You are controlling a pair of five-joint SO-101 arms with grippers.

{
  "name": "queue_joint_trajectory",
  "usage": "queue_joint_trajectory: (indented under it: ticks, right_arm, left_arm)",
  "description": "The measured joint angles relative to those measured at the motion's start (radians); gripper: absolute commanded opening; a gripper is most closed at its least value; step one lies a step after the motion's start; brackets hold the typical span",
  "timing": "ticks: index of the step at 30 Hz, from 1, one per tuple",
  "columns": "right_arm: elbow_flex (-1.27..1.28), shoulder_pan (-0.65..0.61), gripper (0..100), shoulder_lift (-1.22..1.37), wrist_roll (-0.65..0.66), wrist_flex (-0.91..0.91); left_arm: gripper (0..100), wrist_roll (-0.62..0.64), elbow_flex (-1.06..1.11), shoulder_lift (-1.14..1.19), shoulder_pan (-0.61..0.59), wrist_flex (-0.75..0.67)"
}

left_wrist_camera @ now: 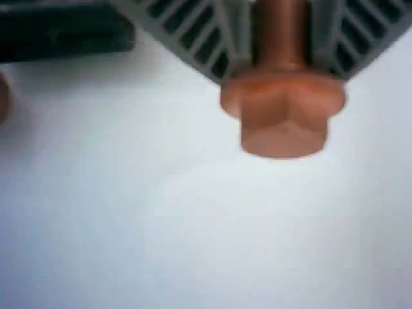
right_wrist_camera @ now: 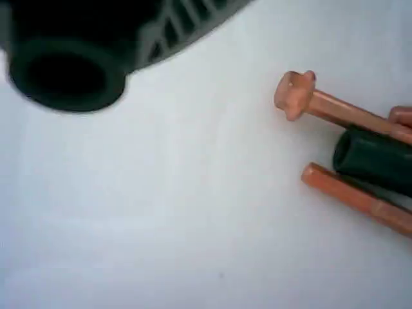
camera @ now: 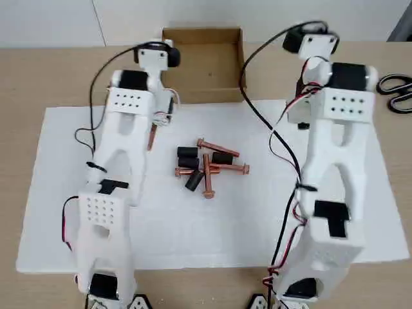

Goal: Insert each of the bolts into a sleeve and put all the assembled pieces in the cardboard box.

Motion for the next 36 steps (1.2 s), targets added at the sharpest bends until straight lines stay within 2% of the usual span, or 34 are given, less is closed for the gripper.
queue_joint_trajectory:
  ticks: [4, 9, 14, 26, 36]
  right_arm:
    - [0.000, -0.002, 0.4, -0.098, 0.000, 0.002]
    - [0.000, -0.002, 0.4, -0.216, 0.000, 0.009]
    - [0.000, -0.002, 0.4, -0.342, 0.000, 0.009]
    - [0.037, -0.014, 0.4, -0.635, 0.000, 0.012]
    - [0.511, -0.133, 0.4, -1.114, 0.000, 0.014]
  left_arm:
    - [1, -0.006, -0.084, 0.000, -0.049, 0.066]
    - [1, -0.028, -0.133, -0.003, -0.074, 0.077]
    - [1, -0.041, -0.117, -0.132, -0.077, 0.078]
    - [1, -0.064, 0.176, -0.644, -0.075, 0.078]
    - [1, -0.068, 0.463, -1.129, -0.075, 0.078]
